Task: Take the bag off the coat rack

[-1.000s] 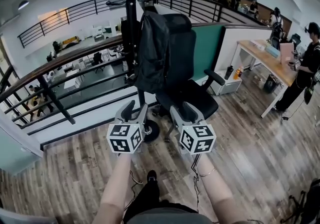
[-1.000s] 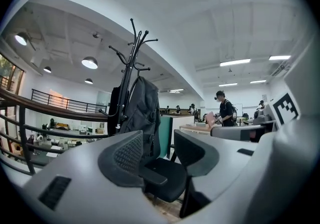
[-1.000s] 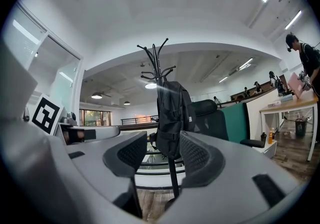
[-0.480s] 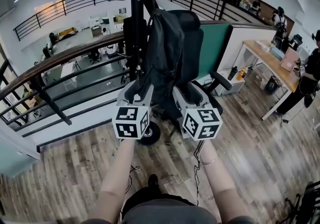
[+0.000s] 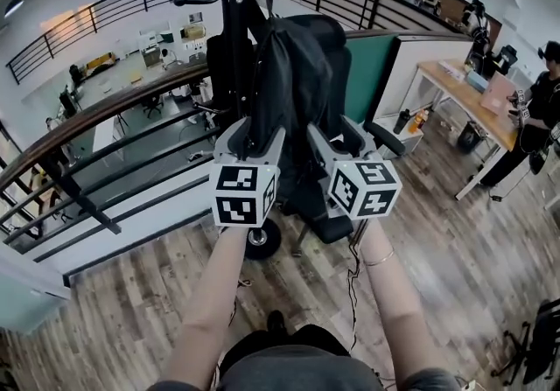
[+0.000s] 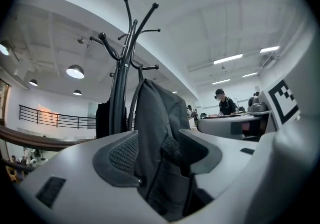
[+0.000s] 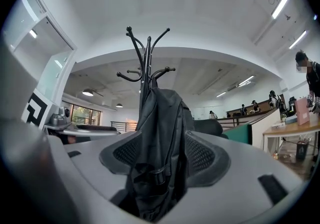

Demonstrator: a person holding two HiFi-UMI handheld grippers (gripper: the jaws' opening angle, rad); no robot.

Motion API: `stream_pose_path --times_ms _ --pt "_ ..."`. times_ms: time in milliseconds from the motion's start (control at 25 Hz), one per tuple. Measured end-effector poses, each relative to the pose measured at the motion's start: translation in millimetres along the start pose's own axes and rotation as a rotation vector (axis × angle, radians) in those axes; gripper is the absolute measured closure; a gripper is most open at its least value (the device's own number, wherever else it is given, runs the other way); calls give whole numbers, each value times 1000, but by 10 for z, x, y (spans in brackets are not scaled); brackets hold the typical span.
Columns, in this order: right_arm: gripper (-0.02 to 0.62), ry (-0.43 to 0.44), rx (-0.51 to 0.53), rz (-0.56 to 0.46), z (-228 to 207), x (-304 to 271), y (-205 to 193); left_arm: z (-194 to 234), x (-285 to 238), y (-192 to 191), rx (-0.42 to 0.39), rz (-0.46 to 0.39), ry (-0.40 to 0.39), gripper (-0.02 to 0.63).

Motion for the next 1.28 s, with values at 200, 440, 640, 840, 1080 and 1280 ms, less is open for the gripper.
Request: stream_pose_path --times_ms 200,440,640,840,1080,1280 --pt "327 -8 29 -6 -172 -142 174 -71 -182 52 -8 5 -17 359" --pt "316 14 39 -4 -321 -298 343 -179 -388 92 -29 34 -3 354" --pt "298 66 28 7 -265 -481 360 -136 -444 -6 -35 66 23 336" --pt "288 136 26 27 -314 -632 391 -112 -538 -74 -50 92 82 336" --pt "288 264 48 55 -215 -849 380 -27 -587 -110 -36 105 140 334" --pt "331 335 66 110 -172 -1024 262 29 -635 -145 -14 111 185 336"
Point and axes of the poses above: the fingertips, and each gripper's own axes: x backward along the fingers, z to its left, y out of its top, the point moved 1 cm from there along x, backward along the fingers, and after that the axes turned 6 degrees about -x, right-handed, at the moved point
